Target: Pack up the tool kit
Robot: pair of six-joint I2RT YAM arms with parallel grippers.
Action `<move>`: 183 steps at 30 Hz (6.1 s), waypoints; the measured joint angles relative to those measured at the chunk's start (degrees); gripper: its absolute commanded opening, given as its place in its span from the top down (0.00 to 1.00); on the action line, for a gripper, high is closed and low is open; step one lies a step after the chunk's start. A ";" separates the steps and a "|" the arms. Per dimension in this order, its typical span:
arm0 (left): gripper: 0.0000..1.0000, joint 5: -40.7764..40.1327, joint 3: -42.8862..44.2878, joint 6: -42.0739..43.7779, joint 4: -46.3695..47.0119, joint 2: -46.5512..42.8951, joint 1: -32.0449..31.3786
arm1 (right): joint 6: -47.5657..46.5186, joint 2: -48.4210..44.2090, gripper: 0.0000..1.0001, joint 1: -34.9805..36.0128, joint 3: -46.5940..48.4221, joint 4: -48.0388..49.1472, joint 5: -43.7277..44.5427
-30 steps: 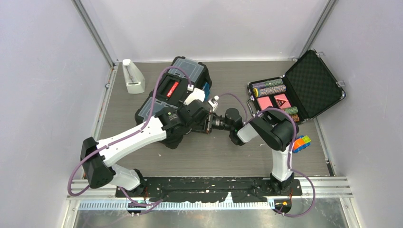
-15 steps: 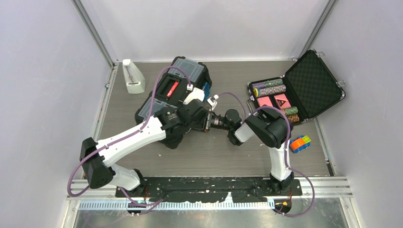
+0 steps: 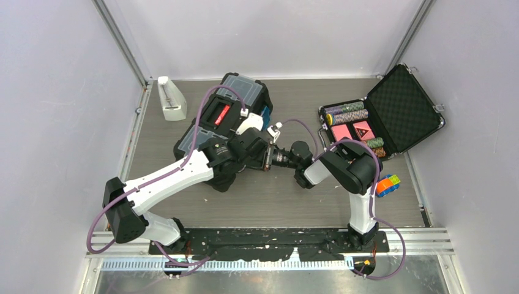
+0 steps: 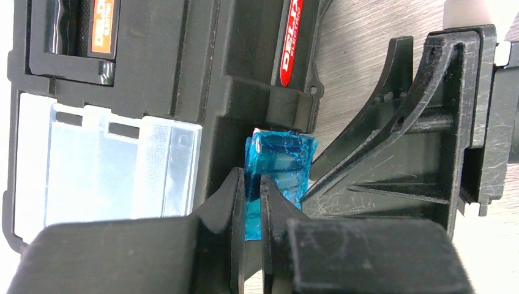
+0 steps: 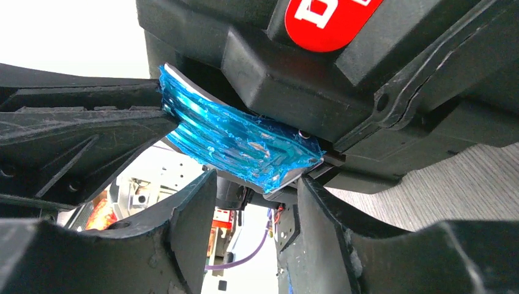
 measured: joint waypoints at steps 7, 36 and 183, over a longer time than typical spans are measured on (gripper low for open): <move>0.98 -0.04 0.02 0.00 -0.02 0.00 0.02 | 0.09 0.00 0.50 0.02 -0.20 -0.13 0.44; 0.81 -0.57 0.44 0.22 -2.71 4.09 0.98 | 0.26 0.92 0.63 0.57 -4.68 2.05 1.57; 0.00 18.32 -24.72 13.90 17.25 -76.94 42.05 | -63.82 -92.87 0.05 -21.53 4.13 -100.43 60.94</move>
